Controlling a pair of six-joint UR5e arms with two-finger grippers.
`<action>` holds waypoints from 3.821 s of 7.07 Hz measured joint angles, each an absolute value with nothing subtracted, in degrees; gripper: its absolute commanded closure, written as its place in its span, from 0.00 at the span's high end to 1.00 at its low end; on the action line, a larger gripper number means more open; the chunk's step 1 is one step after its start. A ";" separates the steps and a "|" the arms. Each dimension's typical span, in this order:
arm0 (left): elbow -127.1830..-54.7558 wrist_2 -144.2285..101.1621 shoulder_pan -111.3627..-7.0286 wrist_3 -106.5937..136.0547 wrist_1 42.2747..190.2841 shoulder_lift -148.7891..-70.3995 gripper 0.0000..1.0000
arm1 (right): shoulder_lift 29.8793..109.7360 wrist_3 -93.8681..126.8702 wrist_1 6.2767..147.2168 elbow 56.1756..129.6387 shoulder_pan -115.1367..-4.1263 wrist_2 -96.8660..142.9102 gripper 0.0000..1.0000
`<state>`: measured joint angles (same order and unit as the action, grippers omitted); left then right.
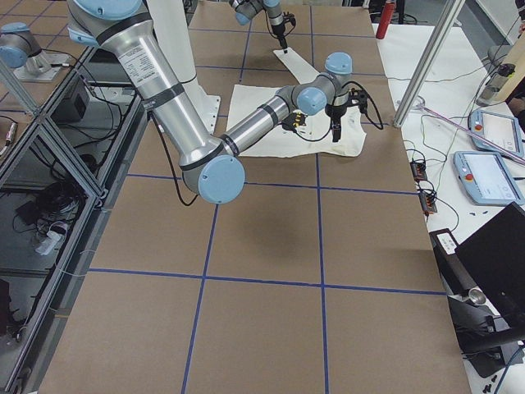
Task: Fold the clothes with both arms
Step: 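Release the sleeve and raise the right gripper while the left gripper grasps the other cuff, then carry the grasped cuff with the left gripper across the shirt toward the right gripper, then release the sleeve and withdraw the left gripper while the right gripper moves toward the hem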
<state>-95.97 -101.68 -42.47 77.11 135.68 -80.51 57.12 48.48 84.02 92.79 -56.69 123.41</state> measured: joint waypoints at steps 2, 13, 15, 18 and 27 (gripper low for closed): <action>-96.26 -101.90 -42.46 79.44 135.70 -80.55 0.18 | 57.06 48.45 84.02 92.81 -56.63 123.40 1.00; -106.20 -108.64 -53.26 60.05 91.11 -115.51 0.00 | 78.91 48.39 82.23 104.48 -56.91 122.93 1.00; -99.69 -113.65 -53.17 64.21 88.08 -131.49 0.00 | 82.68 48.32 78.66 105.09 -56.92 122.95 1.00; -77.46 -114.69 -46.25 79.53 99.86 -151.06 0.00 | 83.50 48.34 77.98 105.04 -57.01 122.75 1.00; -46.78 -101.13 -34.50 90.63 131.10 -161.82 1.00 | 81.42 49.28 77.92 102.30 -56.72 122.86 1.00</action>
<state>-46.78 -101.13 -34.50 90.63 131.10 -161.82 81.42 49.28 77.92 102.30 -56.72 122.86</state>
